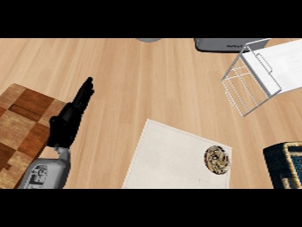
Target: Pick the croissant from the placemat and place it in the tiered shelf
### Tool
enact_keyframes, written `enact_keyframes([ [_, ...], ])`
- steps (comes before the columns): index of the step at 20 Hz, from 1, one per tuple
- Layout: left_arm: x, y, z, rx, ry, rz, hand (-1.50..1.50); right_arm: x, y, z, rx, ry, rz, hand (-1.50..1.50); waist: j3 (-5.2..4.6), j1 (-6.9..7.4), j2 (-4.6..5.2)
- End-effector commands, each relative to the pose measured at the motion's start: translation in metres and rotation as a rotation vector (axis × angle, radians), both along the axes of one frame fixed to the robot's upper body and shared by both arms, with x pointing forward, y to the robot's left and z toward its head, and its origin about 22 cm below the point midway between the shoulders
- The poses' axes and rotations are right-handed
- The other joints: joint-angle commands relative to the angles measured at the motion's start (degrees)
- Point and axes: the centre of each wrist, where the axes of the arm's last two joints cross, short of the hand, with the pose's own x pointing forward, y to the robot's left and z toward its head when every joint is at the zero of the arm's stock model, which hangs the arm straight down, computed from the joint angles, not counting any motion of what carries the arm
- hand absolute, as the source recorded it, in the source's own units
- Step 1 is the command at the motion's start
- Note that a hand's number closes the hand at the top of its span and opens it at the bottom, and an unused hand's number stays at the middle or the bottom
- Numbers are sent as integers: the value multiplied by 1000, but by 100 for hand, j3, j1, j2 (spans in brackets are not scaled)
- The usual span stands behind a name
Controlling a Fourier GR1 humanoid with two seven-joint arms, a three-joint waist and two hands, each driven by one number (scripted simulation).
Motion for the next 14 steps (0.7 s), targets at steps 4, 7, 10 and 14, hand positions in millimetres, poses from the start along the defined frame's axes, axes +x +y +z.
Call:
enact_keyframes([
  [4,-3,-11,-1,-11,-8,-4,0,0,-4,36,142,-73,21,-150,-1,33,8],
  [7,-1,8,-3,-4,-3,13,0,-23,-30,58,293,-185,30,-150,-1,-55,-20],
  [10,-2,10,2,-4,2,12,0,-44,-53,81,357,-216,-44,-150,0,-30,-10],
  [14,4,6,3,6,-4,15,0,-79,-92,85,410,-191,-145,-150,2,-49,-1],
])
